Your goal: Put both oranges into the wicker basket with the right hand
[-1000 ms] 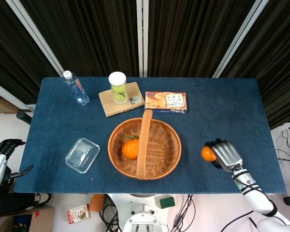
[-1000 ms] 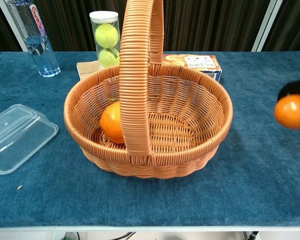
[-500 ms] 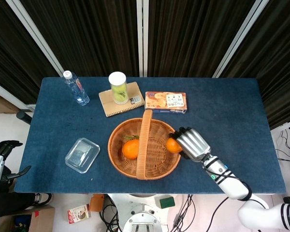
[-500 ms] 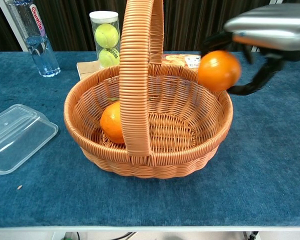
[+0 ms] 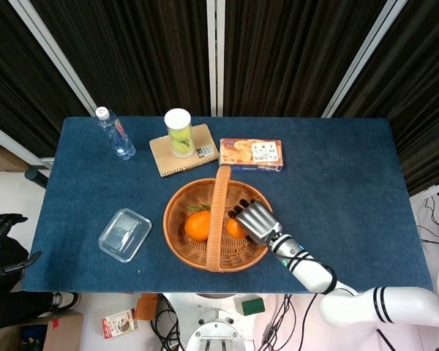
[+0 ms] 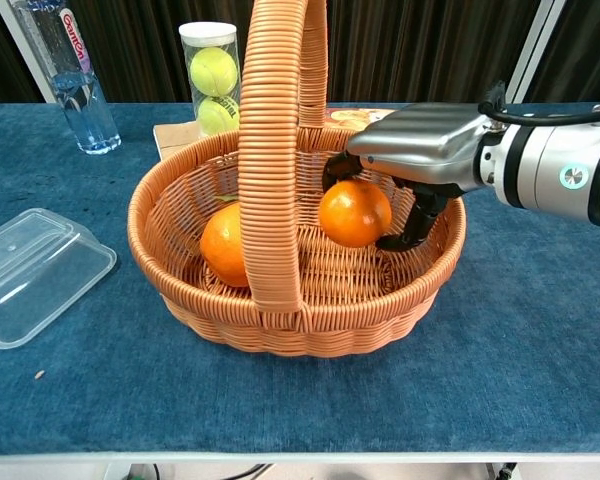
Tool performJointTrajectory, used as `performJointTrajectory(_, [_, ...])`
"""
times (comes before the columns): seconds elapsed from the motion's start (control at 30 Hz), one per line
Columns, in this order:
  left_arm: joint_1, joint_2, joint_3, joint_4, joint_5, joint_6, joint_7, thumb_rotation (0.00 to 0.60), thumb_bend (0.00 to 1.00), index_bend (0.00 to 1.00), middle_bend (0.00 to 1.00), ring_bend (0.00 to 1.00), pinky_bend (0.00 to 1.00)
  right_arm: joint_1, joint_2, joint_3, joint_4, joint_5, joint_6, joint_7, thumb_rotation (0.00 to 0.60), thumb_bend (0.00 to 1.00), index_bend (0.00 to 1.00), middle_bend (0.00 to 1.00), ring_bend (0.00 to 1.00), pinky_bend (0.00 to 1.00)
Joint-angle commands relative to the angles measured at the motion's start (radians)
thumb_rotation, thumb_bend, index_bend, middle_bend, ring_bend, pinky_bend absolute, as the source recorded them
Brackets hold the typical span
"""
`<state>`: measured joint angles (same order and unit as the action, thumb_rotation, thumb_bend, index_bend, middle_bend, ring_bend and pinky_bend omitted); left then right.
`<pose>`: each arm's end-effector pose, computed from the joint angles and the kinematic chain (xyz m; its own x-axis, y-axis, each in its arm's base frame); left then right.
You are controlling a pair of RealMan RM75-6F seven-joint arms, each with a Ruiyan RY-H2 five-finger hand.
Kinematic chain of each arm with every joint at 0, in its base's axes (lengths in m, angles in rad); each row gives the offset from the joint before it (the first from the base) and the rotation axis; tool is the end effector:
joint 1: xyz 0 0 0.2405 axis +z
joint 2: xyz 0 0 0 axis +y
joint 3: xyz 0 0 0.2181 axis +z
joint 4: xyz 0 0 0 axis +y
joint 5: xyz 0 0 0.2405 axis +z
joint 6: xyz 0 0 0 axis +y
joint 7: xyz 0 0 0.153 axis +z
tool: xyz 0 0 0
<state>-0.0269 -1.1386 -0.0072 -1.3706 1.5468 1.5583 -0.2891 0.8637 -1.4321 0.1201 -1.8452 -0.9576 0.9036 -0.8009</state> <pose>-0.3395 0.1638 0.1395 0.3362 -0.0111 0.9417 0.9418 0.0006 -0.3362 -0.0488 -0.2703 -0.0567 0.6996 -0.2370 0.6741 -0.6383 -0.6312 0.4405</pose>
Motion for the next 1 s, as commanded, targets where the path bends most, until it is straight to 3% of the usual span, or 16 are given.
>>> performJointTrajectory(0.03, [-0.001,0.001,0.002,-0.002,-0.002,-0.008,0.002,0.436,0.12,0.27,0.23,0.17,0.34,-0.024,0.020,-0.003,-0.019,-0.081,0.033,0.076,0.600,0.17,0.00,0.00,0.00,0.16])
performJointTrajectory(0.23, [-0.001,0.010,0.001,-0.028,0.001,-0.006,0.028,0.435,0.12,0.27,0.23,0.17,0.34,-0.115,0.121,-0.045,-0.082,-0.269,0.133,0.221,0.600,0.16,0.00,0.00,0.00,0.12])
performJointTrajectory(0.37, [0.001,0.008,0.000,-0.045,0.009,0.007,0.047,0.437,0.12,0.27,0.23,0.17,0.34,-0.240,0.246,-0.110,-0.120,-0.433,0.300,0.302,0.600,0.16,0.00,0.00,0.00,0.12])
performJointTrajectory(0.47, [-0.002,0.008,-0.001,-0.058,0.016,0.009,0.064,0.433,0.12,0.27,0.23,0.17,0.34,-0.381,0.349,-0.175,-0.085,-0.532,0.480,0.398,0.600,0.16,0.00,0.00,0.00,0.12])
performJointTrajectory(0.6, [-0.006,0.013,0.001,-0.080,0.028,0.010,0.092,0.435,0.12,0.27,0.23,0.17,0.34,-0.525,0.416,-0.236,0.022,-0.516,0.595,0.529,0.600,0.16,0.00,0.00,0.00,0.10])
performJointTrajectory(0.77, [0.004,0.016,0.004,-0.104,0.030,0.025,0.126,0.438,0.12,0.27,0.23,0.17,0.34,-0.683,0.382,-0.260,0.208,-0.442,0.675,0.725,0.600,0.16,0.00,0.00,0.00,0.01])
performJointTrajectory(1.0, [0.014,0.017,0.018,-0.115,0.031,0.020,0.191,0.439,0.12,0.27,0.23,0.17,0.34,-0.800,0.245,-0.220,0.472,-0.418,0.749,0.852,0.600,0.13,0.00,0.00,0.00,0.00])
